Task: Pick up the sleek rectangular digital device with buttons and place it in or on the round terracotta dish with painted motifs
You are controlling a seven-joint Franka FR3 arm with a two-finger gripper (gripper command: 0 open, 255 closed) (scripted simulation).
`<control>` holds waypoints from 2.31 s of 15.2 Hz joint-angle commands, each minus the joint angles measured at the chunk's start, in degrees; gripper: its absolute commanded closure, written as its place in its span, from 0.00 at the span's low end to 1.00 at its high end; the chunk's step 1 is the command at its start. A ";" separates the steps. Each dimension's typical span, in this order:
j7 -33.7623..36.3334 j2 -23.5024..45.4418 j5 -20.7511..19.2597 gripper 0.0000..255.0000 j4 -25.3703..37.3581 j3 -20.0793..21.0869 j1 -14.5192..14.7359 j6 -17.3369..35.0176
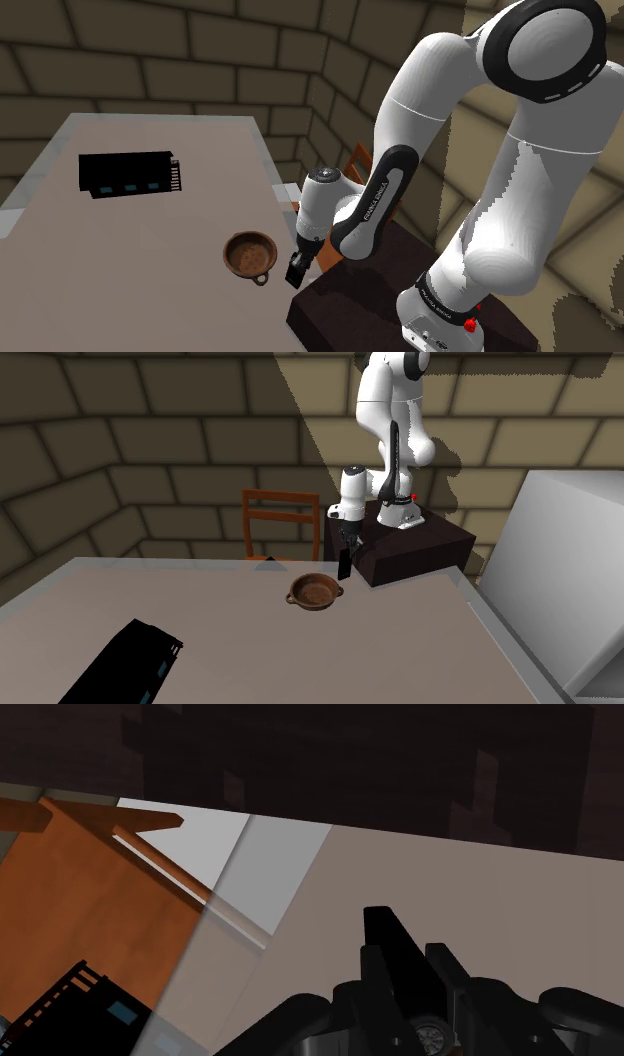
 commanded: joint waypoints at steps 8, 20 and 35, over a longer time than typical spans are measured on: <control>-6.00 -6.33 8.30 1.00 -1.44 7.10 -4.95 -4.74; -16.92 -21.56 24.05 1.00 -2.35 10.01 -3.82 -18.19; -9.77 -17.11 24.10 0.00 7.66 8.97 -6.80 -23.67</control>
